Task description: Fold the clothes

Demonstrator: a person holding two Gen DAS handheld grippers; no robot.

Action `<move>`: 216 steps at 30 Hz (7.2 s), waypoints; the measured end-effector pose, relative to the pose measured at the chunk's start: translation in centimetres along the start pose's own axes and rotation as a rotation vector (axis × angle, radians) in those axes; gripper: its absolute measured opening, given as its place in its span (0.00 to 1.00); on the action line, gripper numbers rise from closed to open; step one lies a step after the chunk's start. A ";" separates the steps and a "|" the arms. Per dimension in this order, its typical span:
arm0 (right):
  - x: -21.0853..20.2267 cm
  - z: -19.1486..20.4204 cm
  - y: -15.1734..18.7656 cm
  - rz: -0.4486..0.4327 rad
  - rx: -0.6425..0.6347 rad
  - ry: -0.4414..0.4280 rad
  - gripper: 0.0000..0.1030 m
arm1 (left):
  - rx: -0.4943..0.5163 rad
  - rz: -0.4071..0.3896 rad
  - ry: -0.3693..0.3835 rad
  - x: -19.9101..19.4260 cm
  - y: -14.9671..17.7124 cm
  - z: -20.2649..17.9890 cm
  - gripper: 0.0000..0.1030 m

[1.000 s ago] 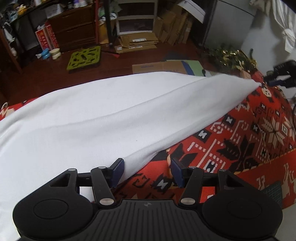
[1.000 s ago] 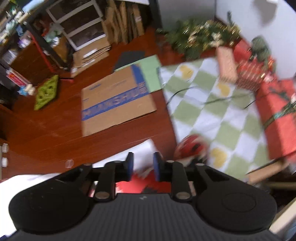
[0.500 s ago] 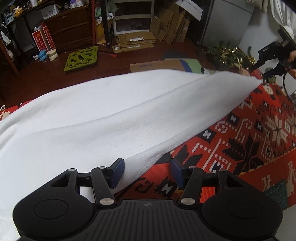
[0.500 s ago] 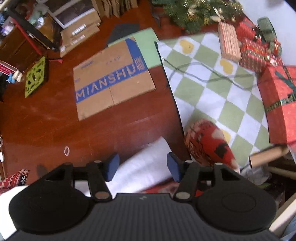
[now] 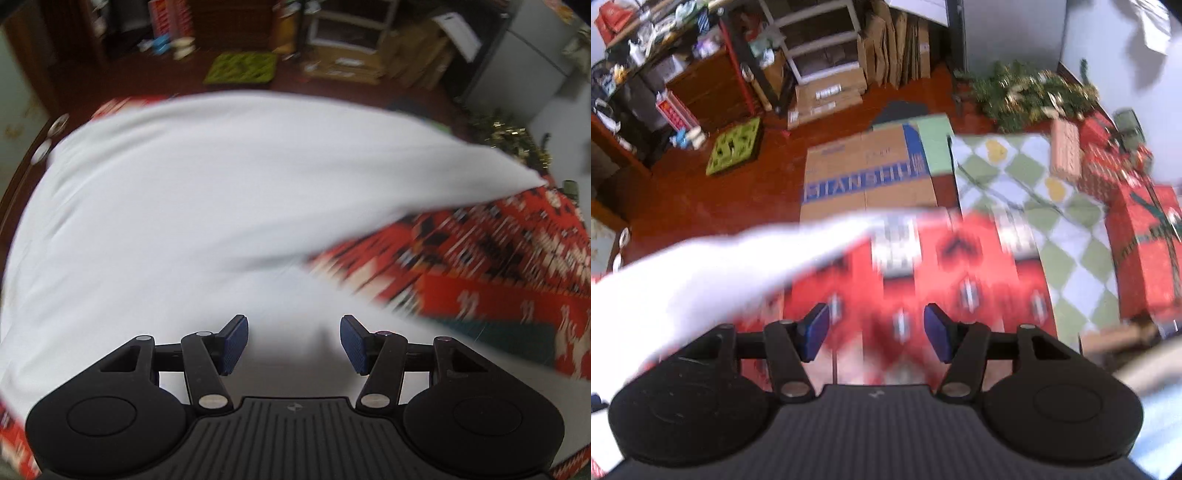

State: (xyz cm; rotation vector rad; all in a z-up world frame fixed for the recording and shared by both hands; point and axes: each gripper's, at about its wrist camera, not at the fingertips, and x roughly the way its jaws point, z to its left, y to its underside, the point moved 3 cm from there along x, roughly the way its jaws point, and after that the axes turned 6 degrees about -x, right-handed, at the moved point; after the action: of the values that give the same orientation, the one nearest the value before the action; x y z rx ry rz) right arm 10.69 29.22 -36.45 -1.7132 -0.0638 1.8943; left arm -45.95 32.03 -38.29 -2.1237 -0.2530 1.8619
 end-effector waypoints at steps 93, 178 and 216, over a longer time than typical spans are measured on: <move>-13.8 1.8 41.2 -0.017 0.891 0.461 0.02 | -0.472 0.049 -0.168 -3.1 8.3 30.1 0.15; 0.3 -0.5 5.0 -0.155 0.690 -0.133 0.10 | 0.526 0.024 0.501 7.9 -5.4 -26.6 0.48; 10.5 -7.4 -9.5 -0.128 -0.159 0.290 0.04 | 0.198 0.061 0.304 6.8 -5.4 -16.0 0.50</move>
State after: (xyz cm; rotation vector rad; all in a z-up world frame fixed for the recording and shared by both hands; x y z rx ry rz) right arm 21.06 39.20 -43.32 -2.0233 -0.2103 1.5685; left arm -28.79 37.51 -40.98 -2.2539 0.0635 1.4950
